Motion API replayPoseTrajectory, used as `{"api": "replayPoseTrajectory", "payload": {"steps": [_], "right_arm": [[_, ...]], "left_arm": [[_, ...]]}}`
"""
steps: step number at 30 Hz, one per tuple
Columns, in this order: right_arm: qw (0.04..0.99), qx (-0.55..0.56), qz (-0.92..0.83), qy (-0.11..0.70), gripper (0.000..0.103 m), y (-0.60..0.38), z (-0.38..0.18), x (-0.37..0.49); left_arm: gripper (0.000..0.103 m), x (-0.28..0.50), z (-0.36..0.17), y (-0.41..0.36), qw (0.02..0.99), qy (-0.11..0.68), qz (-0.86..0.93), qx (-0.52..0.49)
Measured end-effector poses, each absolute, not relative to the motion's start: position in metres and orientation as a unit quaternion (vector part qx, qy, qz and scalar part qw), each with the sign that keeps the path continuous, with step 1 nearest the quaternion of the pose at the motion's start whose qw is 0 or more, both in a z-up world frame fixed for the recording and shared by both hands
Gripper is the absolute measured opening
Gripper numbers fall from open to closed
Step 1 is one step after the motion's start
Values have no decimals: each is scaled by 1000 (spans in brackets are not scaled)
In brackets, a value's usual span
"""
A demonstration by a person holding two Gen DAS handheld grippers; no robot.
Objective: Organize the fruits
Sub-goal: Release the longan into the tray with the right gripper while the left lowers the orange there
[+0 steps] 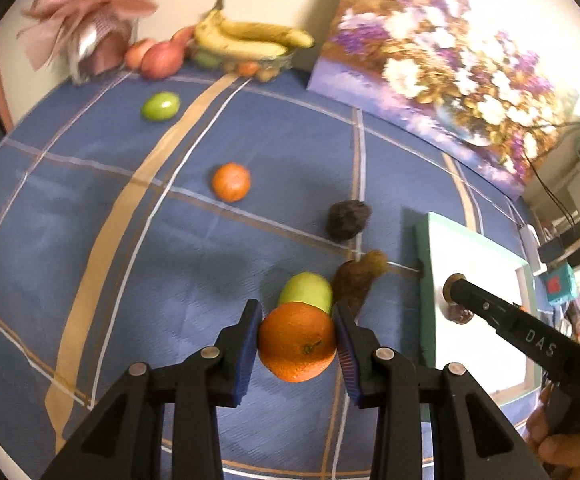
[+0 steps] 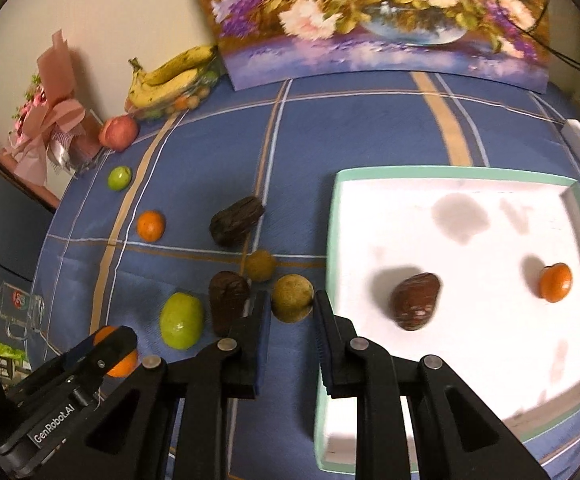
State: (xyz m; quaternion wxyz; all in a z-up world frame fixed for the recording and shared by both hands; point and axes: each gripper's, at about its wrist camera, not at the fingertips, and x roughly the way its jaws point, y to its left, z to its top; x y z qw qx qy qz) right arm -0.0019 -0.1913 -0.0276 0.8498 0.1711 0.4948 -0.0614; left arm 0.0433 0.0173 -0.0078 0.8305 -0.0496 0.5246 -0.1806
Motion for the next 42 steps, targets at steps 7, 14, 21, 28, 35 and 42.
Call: {"api": "replayPoseTrajectory", "payload": {"steps": [7, 14, 21, 28, 35, 42], "right_arm": [[852, 180, -104, 480, 22, -225, -16, -19], [846, 188, -164, 471, 22, -265, -11, -40], [841, 202, -207, 458, 22, -303, -4, -63], [833, 211, -223, 461, 22, -319, -9, -73], [831, 210, -217, 467, 22, -317, -12, -72], [825, 210, -215, 479, 22, -317, -20, -69]], "left_arm": [[39, 32, -6, -18, 831, 507, -226, -24], [39, 13, -2, -58, 825, 489, -285, 4], [39, -8, -1, -95, 812, 475, -338, 28], [39, -11, -8, -110, 798, 489, -352, 18], [39, -17, -18, -129, 783, 497, -373, 36], [39, -22, -38, -147, 766, 520, -373, 66]]}}
